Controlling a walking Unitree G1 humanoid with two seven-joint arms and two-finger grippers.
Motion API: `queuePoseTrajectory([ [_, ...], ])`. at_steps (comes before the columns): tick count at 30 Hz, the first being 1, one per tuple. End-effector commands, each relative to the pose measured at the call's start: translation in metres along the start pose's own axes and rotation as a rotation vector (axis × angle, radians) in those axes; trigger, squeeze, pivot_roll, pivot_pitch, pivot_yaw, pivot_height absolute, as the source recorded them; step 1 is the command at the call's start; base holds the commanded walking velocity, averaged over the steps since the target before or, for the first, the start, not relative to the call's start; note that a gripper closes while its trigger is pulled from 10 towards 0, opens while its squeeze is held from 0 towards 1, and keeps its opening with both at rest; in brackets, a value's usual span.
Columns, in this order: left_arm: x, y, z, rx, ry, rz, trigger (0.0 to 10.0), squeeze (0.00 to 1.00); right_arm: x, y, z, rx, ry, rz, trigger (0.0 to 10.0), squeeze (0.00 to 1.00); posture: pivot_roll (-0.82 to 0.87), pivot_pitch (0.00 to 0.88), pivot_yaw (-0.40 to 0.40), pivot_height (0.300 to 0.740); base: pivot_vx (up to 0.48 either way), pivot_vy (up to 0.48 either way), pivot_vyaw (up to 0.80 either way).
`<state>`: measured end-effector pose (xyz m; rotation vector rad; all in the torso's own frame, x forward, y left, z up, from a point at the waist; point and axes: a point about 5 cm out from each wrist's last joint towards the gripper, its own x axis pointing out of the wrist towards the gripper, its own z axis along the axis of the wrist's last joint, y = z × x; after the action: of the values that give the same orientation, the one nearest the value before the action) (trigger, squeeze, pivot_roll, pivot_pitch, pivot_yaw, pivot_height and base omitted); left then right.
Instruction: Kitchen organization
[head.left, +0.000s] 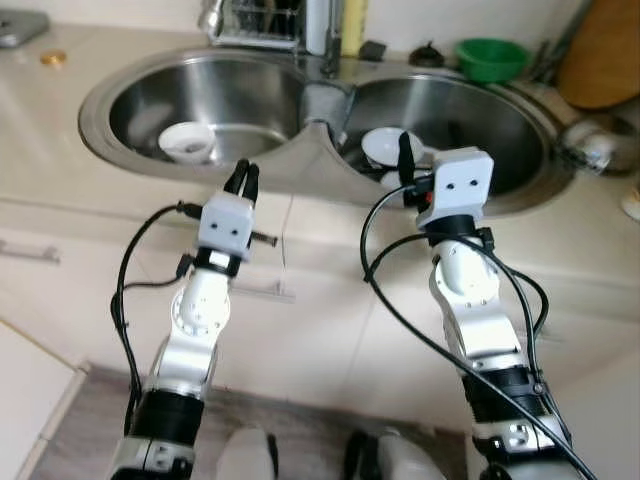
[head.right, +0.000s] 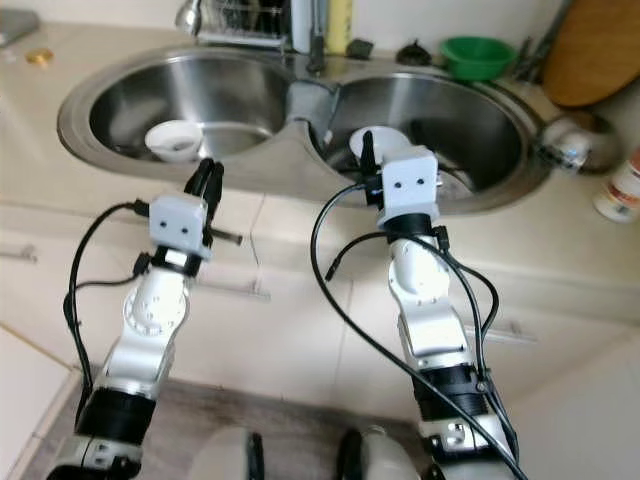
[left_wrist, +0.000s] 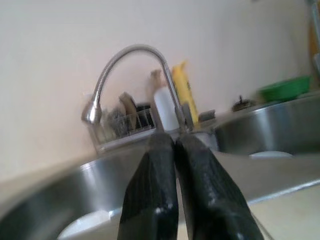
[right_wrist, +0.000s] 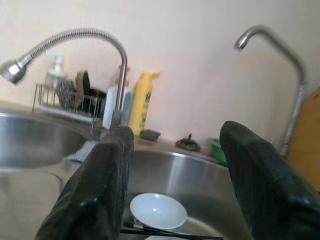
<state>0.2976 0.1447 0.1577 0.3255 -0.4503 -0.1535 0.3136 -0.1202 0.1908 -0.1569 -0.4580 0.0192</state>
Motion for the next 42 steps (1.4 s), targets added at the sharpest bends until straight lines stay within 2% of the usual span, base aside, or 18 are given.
queuePoseTrajectory([
  [1, -0.0005, -0.0018, 0.0001, -0.012, 0.002, -0.001, 10.0, 0.0, 0.003, -0.002, 0.0069, -0.008, -0.035, -0.01, 10.0, 0.0, 0.18, 0.0, -0.035, 0.74, -0.296, 0.0, 0.0],
  [10, -0.0002, -0.0018, 0.0, -0.009, 0.002, -0.004, 10.0, 0.0, 0.0015, -0.0023, 0.0058, -0.012, -0.033, -0.014, 10.0, 0.0, 0.18, 0.0, -0.031, 0.74, -0.296, 0.0, 0.0],
  [17, -0.0001, -0.0024, 0.0015, -0.018, -0.013, -0.007, 10.0, 0.0, -0.0015, -0.0025, 0.0025, -0.02, -0.02, -0.016, 10.0, 0.0, 0.17, 0.0, -0.027, 0.74, 0.0, 0.0, 0.0],
  [42, -0.0004, -0.0054, 0.0005, -0.034, -0.004, -0.016, 10.0, 0.0, -0.0059, -0.0058, -0.0026, -0.029, 0.002, -0.021, 10.0, 0.0, 0.17, 0.0, -0.028, 0.74, 0.0, 0.48, 0.0],
])
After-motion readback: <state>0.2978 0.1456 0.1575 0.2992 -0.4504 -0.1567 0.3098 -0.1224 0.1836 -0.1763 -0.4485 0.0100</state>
